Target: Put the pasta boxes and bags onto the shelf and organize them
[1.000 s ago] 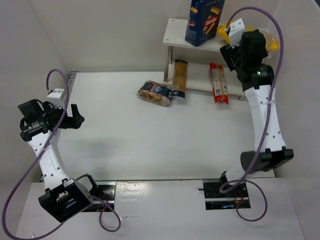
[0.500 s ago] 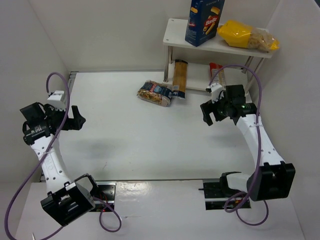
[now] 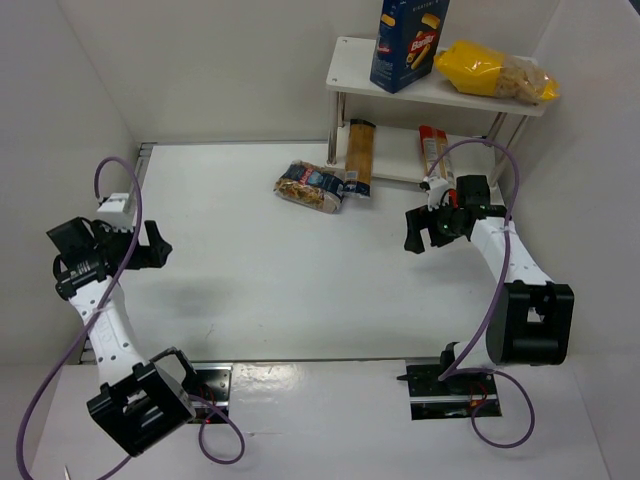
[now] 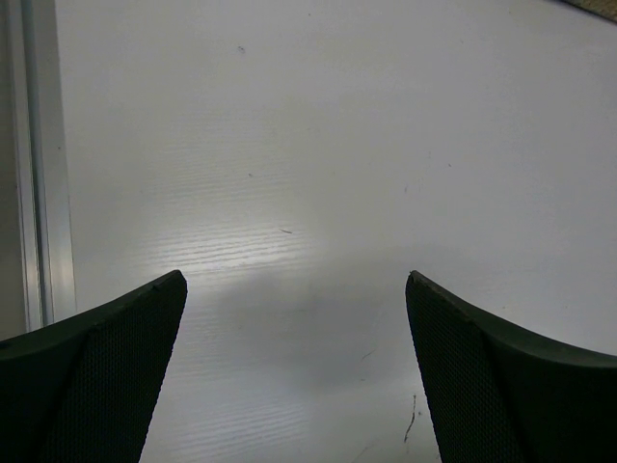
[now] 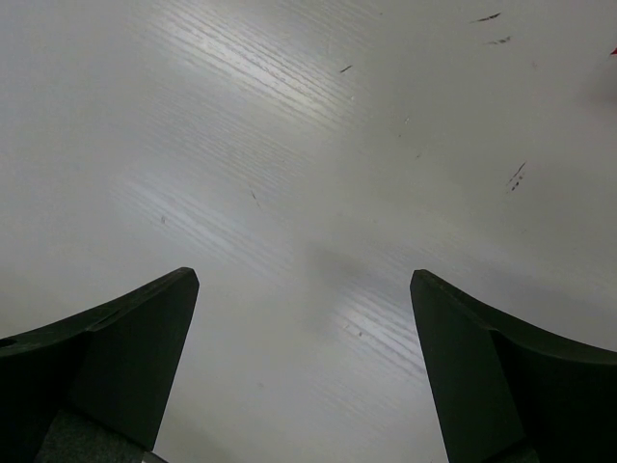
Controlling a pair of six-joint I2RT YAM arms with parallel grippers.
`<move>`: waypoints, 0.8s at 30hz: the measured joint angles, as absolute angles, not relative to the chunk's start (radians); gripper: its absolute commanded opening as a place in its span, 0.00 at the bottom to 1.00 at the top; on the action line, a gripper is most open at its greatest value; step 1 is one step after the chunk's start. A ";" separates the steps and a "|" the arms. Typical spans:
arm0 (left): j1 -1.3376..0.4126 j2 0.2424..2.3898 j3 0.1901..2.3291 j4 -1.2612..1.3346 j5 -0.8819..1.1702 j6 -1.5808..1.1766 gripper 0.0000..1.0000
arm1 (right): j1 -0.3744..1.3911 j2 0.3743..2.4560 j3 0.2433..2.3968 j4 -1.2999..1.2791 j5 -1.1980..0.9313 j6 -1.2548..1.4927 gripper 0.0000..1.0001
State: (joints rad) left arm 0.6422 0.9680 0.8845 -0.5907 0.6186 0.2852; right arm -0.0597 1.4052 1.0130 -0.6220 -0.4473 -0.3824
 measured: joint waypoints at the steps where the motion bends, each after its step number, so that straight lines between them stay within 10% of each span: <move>1: 0.645 0.967 0.879 -0.582 0.619 0.286 1.00 | -0.060 1.405 1.012 -0.620 -0.448 -0.382 0.99; 24: 0.666 0.897 0.852 -0.531 0.622 0.289 1.00 | -0.060 1.405 1.006 -0.591 -0.453 -0.382 0.99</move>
